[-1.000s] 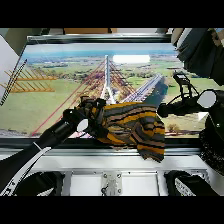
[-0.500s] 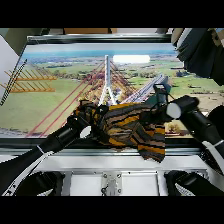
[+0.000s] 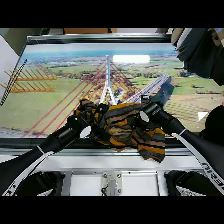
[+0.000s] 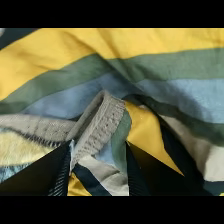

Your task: Fold the clothes and pants, and hang the long-sleeved shirts on hangers.

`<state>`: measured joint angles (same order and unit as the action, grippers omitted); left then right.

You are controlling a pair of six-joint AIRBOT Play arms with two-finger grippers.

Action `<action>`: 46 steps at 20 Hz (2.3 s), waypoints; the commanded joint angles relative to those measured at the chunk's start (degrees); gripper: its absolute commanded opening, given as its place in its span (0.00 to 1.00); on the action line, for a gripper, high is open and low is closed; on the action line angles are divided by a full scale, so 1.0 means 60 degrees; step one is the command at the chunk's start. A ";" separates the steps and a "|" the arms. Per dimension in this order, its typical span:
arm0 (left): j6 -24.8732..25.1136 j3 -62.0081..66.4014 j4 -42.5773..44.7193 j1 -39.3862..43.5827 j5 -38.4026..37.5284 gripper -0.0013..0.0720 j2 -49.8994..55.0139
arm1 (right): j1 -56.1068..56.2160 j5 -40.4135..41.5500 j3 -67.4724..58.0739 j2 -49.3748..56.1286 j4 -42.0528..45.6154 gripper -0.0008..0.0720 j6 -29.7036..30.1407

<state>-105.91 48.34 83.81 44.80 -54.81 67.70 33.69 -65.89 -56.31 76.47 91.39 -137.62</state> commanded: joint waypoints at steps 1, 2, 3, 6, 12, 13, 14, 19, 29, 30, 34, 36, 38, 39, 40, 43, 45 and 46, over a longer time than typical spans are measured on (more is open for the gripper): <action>-0.0084 -0.0004 0.0007 0.0007 0.0182 0.03 -0.0004 | 0.0033 -0.0087 -0.0004 0.0357 0.0026 0.53 -0.1362; -0.0084 -0.0004 0.0007 0.0007 0.0182 0.03 -0.0004 | 0.0033 -0.0076 -0.0004 0.0390 0.0084 0.53 -0.1603; -0.0080 -0.0004 0.0007 0.0036 0.0178 0.03 -0.0004 | 0.0025 -0.0080 -0.0004 0.0423 0.0095 0.52 -0.1654; -0.0084 -0.0004 0.0004 0.0171 0.0233 0.03 -0.0004 | 0.0025 -0.0197 -0.0004 0.0532 0.0168 0.52 -0.1756; -0.0084 -0.0004 0.0029 0.0251 0.0117 0.03 -0.0011 | -0.0015 -0.1723 -0.0015 0.0415 0.1169 0.07 -0.0681; -0.0084 -0.0004 0.0040 0.0251 0.0029 0.03 -0.0036 | -0.0011 -0.1800 -0.0015 0.0270 0.1351 0.03 -0.0058; -0.0080 -0.0004 0.0044 0.0251 -0.0022 0.03 -0.0087 | -0.0007 -0.1814 -0.0015 0.0051 0.1388 0.03 0.0557; -0.0084 -0.0004 0.0000 0.0255 -0.0539 0.03 -0.0903 | 0.0379 -0.1818 -0.0011 -0.1902 0.1300 0.03 0.2091; -0.0565 0.1559 0.0106 0.0525 -0.0612 0.94 -0.0149 | 0.1311 -0.1483 -0.0011 -0.3716 0.1224 0.03 0.1927; -0.0612 0.1636 0.0120 0.0663 -0.0514 0.94 0.0237 | 0.1311 -0.1395 -0.0011 -0.3865 0.1228 0.03 0.1843; -0.0852 0.2368 0.0138 0.0750 -0.0339 0.84 0.1792 | 0.1304 -0.1242 -0.0011 -0.4430 0.1231 0.03 0.1800; -0.0907 0.2758 0.0667 0.0732 -0.0667 0.83 0.2324 | 0.1304 -0.1239 -0.0011 -0.4688 0.1235 0.03 0.1800; -0.1005 0.3071 0.1104 0.0732 -0.1049 0.83 0.2703 | 0.1304 -0.1242 -0.0011 -0.4889 0.1235 0.03 0.1803; -0.1005 0.3151 0.1158 0.0732 -0.1104 0.83 0.2823 | 0.1304 -0.1242 -0.0011 -0.4954 0.1235 0.03 0.1803; -0.1013 0.3162 0.1217 0.0732 -0.1078 0.83 0.2892 | 0.1304 -0.1246 -0.0011 -0.5002 0.1231 0.03 0.1803; -0.1512 0.3151 0.1734 0.0699 -0.1118 0.83 0.2962 | 0.1308 -0.1242 -0.0011 -0.5034 0.1231 0.03 0.1832; -0.1665 0.3140 0.1989 0.0688 -0.1122 0.83 0.2965 | 0.1304 -0.1249 -0.0011 -0.5038 0.1231 0.03 0.1880; -0.1796 0.3140 0.2295 0.0688 -0.1188 0.76 0.2962 | 0.1308 -0.1253 -0.0011 -0.5042 0.1231 0.03 0.1876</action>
<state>-114.65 66.96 93.71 48.99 -61.21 85.03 41.47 -73.36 -56.34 46.48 98.80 -126.76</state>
